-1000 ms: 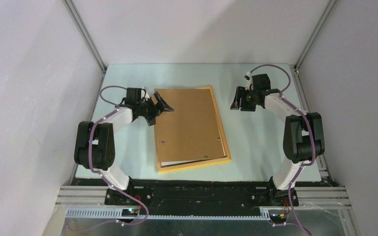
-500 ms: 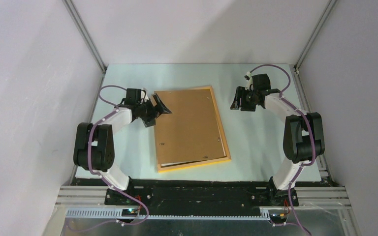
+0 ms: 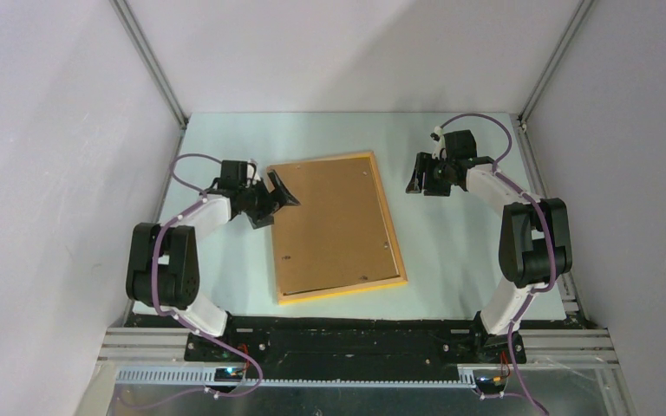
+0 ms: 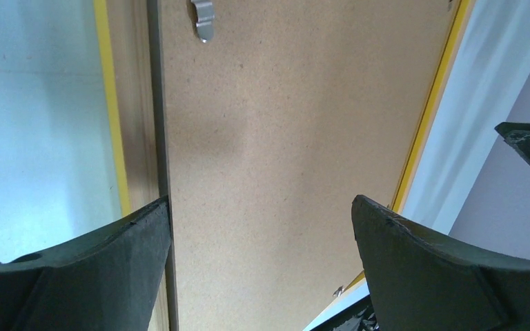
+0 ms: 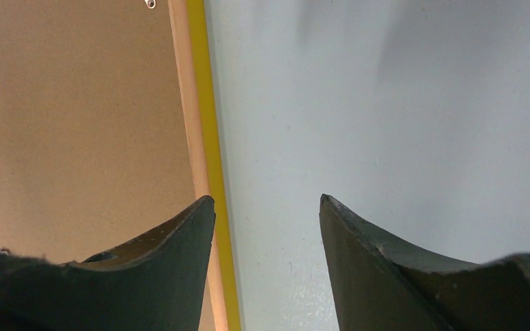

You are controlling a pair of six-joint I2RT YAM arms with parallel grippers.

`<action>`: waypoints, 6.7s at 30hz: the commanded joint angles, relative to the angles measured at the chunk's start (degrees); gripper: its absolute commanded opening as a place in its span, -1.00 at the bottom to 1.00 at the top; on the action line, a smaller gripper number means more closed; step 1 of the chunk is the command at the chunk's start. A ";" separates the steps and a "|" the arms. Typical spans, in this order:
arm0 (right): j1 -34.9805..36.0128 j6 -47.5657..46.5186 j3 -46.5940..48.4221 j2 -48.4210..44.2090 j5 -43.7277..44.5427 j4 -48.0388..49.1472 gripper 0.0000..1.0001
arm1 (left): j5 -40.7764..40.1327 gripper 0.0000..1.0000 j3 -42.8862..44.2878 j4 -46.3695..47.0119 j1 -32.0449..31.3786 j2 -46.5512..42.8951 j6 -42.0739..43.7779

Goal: Put the photo into the frame

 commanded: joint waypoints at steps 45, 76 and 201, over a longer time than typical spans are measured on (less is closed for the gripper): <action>-0.03 -1.15 -0.12 -1.40 -0.42 1.61 0.23 | -11.71 0.99 1.94 -3.07 -1.52 -9.31 7.99; 14.14 -16.75 0.86 2.04 2.82 -8.93 0.42 | -16.28 0.43 13.84 -12.09 -0.84 8.25 27.19; 20.01 -31.76 -8.03 4.53 3.68 -15.56 0.13 | -5.23 -1.00 12.64 -10.98 0.62 10.98 24.91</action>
